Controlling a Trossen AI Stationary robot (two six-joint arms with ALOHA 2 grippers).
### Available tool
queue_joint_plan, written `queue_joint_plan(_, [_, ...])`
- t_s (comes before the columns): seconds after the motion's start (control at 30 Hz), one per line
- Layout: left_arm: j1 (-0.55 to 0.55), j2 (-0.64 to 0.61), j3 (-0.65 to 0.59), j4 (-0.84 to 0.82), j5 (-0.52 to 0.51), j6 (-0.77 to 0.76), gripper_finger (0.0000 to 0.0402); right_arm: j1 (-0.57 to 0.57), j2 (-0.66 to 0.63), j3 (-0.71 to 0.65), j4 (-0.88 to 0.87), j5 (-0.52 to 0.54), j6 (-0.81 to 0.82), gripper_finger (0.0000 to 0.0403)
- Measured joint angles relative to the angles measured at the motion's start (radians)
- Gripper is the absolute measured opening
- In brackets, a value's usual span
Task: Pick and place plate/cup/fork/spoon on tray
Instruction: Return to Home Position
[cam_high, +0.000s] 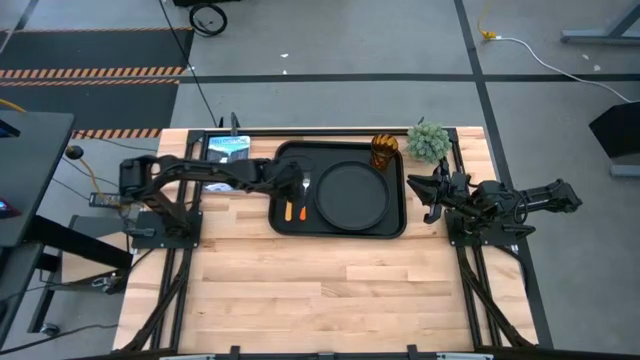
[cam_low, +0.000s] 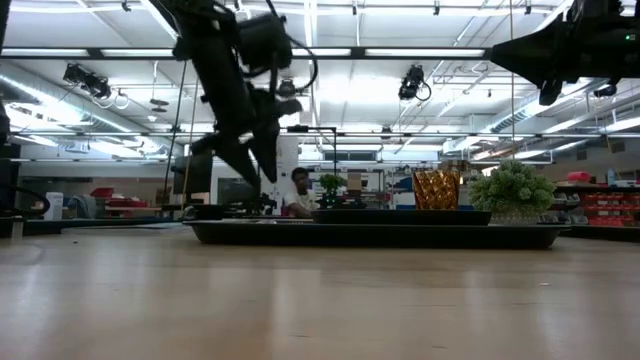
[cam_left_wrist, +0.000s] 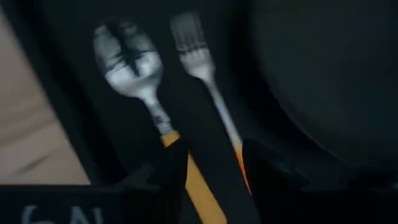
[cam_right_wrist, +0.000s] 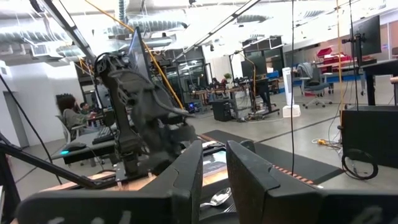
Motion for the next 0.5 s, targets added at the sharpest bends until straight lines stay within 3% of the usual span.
queue_joint_plan(0.33, [-0.131,-0.179,0.0,0.086,0.043,0.63,0.0145,0.0,0.0,0.0,0.0,0.0,0.0,0.0078])
queue_joint_plan(0.5, [-0.229,-0.264,0.001,0.204,0.042,0.798,0.0142,0.0,0.0,0.0,0.0,0.0,0.0,0.0078])
